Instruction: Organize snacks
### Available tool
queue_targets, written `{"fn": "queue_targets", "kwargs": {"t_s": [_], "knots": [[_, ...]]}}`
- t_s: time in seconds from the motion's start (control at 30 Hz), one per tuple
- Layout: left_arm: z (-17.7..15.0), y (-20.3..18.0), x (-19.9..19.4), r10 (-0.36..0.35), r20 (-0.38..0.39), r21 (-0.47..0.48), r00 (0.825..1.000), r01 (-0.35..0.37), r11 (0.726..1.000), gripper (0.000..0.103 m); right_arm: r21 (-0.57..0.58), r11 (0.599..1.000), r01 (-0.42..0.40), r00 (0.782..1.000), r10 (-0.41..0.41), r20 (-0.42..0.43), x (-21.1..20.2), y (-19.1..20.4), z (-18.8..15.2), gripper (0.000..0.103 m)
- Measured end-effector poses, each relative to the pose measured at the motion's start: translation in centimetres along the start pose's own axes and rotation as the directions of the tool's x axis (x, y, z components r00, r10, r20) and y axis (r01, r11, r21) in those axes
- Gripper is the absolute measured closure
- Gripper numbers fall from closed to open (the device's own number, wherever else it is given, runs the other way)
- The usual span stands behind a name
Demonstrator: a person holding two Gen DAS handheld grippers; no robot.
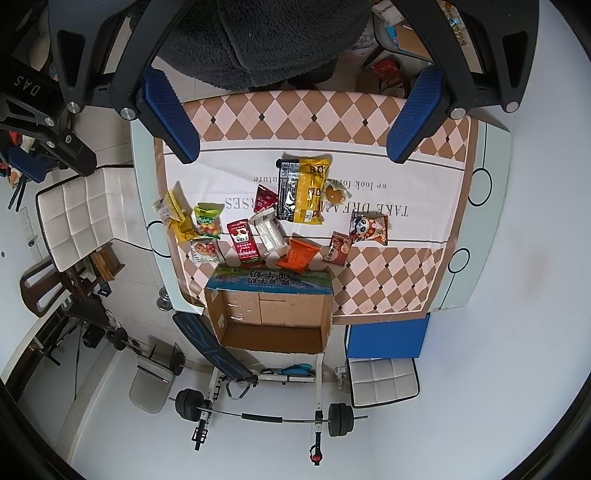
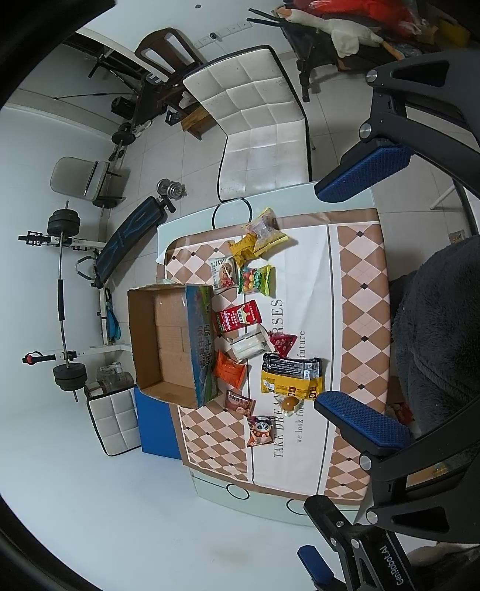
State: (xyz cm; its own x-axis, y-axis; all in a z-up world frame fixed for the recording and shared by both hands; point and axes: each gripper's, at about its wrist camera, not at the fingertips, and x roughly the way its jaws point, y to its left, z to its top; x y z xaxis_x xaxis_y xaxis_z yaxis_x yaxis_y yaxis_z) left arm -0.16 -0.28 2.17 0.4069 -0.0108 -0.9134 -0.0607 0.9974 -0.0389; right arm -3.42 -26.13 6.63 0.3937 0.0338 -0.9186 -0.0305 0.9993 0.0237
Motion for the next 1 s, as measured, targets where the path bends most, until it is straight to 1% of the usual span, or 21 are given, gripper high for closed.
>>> {"fn": "queue_targets", "kwargs": {"t_s": [0.1,0.37,0.43,0.5,0.77,0.8,0.83,0.9,0.97,1.0], "knots": [[-0.1,0.1,0.0,0.000,-0.001,-0.001,1.000,0.000,1.000,0.000,0.000,1.000,-0.001,1.000,0.001,0.002,-0.5,0.4,0.2,0.000],[0.0,0.0,-0.1,-0.003,0.001,-0.003,1.000,0.003,1.000,0.000,0.002,1.000,0.000,1.000,0.000,0.004,0.1,0.1,0.0,0.000],[0.0,-0.1,-0.1,-0.003,0.001,-0.003,1.000,0.003,1.000,0.000,0.003,1.000,0.001,1.000,-0.001,0.005,-0.9,-0.2,0.6,0.000],[0.1,-0.2,-0.2,-0.003,0.001,-0.003,1.000,0.003,1.000,0.000,0.003,1.000,-0.001,1.000,0.001,0.005,-0.8,-0.1,0.9,0.000],[-0.1,-0.1,-0.2,-0.005,0.002,-0.004,1.000,0.005,1.000,0.000,0.003,1.000,0.000,1.000,0.000,0.006,-0.5,0.0,0.5,0.000],[-0.1,0.0,-0.1,-0.005,0.003,-0.002,1.000,0.005,1.000,0.000,0.004,1.000,-0.001,1.000,0.001,0.002,-0.7,0.1,0.8,0.000],[-0.1,0.0,-0.1,-0.004,0.003,-0.002,1.000,0.004,1.000,0.000,0.002,1.000,-0.004,1.000,0.004,0.000,-1.0,0.6,1.8,0.000],[-0.2,0.1,-0.1,-0.004,0.004,-0.005,1.000,0.004,1.000,0.000,0.004,1.000,-0.007,1.000,0.007,-0.004,-0.7,0.5,2.1,0.000],[0.4,0.0,0.0,-0.002,0.013,-0.014,1.000,0.002,1.000,0.000,0.012,1.000,-0.014,1.000,0.014,-0.014,0.1,0.5,2.3,0.000],[0.7,0.0,0.4,0.011,0.017,-0.022,1.000,-0.010,1.000,0.000,0.019,1.000,-0.023,1.000,0.024,-0.020,0.6,0.4,2.7,0.000]]}}
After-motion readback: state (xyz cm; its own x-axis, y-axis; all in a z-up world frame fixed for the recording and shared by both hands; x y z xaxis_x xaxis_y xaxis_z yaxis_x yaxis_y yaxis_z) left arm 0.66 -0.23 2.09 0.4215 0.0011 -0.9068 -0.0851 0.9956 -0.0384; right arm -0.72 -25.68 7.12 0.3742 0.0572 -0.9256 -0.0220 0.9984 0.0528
